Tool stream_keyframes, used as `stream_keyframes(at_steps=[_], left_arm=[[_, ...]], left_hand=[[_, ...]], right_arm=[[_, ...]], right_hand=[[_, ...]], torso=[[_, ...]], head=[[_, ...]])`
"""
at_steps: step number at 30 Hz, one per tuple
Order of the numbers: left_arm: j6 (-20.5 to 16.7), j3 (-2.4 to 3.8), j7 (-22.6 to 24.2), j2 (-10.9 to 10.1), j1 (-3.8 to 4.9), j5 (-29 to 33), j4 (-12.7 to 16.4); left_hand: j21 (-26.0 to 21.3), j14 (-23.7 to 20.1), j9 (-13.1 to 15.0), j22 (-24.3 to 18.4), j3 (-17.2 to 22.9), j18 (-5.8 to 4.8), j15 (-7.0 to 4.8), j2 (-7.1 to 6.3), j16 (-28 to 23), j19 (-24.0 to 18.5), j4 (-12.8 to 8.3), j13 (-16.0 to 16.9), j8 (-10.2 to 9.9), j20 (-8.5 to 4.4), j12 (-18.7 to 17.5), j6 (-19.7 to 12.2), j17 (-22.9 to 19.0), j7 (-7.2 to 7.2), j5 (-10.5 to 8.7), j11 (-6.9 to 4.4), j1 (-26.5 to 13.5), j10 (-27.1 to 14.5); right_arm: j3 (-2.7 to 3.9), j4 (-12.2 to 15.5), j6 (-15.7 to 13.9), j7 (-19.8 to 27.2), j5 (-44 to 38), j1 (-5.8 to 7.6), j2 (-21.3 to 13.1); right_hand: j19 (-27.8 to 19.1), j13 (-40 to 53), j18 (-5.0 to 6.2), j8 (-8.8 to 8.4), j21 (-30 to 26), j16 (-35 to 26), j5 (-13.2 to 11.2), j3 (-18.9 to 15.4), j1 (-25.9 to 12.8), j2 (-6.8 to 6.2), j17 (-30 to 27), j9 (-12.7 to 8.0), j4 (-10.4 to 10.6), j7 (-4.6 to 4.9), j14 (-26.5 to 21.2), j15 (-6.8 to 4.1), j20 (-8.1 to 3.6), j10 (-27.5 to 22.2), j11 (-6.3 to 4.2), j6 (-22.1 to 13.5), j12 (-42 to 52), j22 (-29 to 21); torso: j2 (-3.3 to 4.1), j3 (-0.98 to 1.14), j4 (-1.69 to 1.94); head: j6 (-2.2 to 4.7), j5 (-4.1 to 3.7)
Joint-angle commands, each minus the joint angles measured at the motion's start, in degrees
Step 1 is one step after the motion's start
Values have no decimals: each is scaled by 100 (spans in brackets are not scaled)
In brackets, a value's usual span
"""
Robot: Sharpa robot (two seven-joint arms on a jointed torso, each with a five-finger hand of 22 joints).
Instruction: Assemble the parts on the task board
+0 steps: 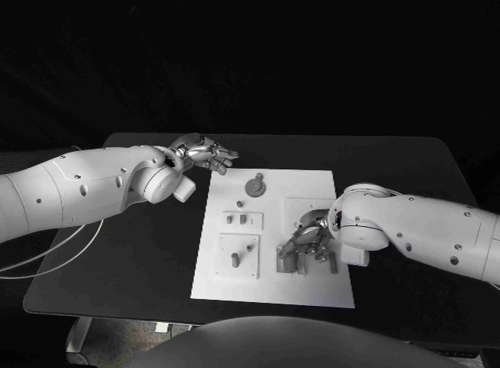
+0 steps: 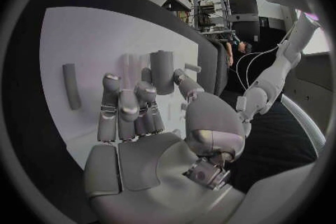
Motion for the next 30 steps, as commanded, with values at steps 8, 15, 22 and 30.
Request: stream_keyframes(at_steps=[8,15,22,30], left_arm=[[72,4,-1,6,16,-24,13],[73,4,-13,2,16,-58,17],[75,3,-21,5,16,-59,17],[75,2,-32,1,16,-61,17]], left_hand=[[-32,-33,-6,-8,-29,75,24,-28,-38,-49,22,-7,21,14,-18,-37,13,-7,4,5,-44,-46],[-32,-35,-6,-9,-28,75,24,-31,-41,-52,24,-8,22,15,-17,-36,15,-7,4,5,-43,-48],[-33,-40,-6,-12,-26,75,27,-39,-47,-58,28,-10,24,17,-19,-34,19,-8,4,8,-43,-54],[-33,-44,-6,-14,-25,75,29,-44,-51,-62,33,-11,24,19,-18,-33,22,-9,3,9,-44,-57]], right_arm=[[-2,-30,25,14,-201,-50,43],[-2,-76,-52,23,-361,-86,40],[-2,-59,-87,55,-427,-101,69],[-1,-51,-197,81,-489,-108,62]], right_hand=[[-64,20,75,-16,29,8,21,579,-161,-35,-32,1,-386,35,-41,-53,6,-46,37,-11,-24,105],[-79,28,75,-36,30,1,22,600,-246,-133,-31,-2,-281,43,-62,-57,4,-69,44,-33,-39,101],[-94,35,75,-56,27,-9,20,627,-331,-289,-32,-1,-154,52,-81,-61,1,-91,54,-59,-53,97],[-103,39,75,-70,23,-15,18,647,-449,-407,-32,5,8,58,-93,-63,-1,-105,60,-78,-64,93]], torso=[[1,0,2],[1,0,-1],[1,6,2],[2,2,0]], head=[[-1,9],[-17,15],[-15,25],[-5,30]])
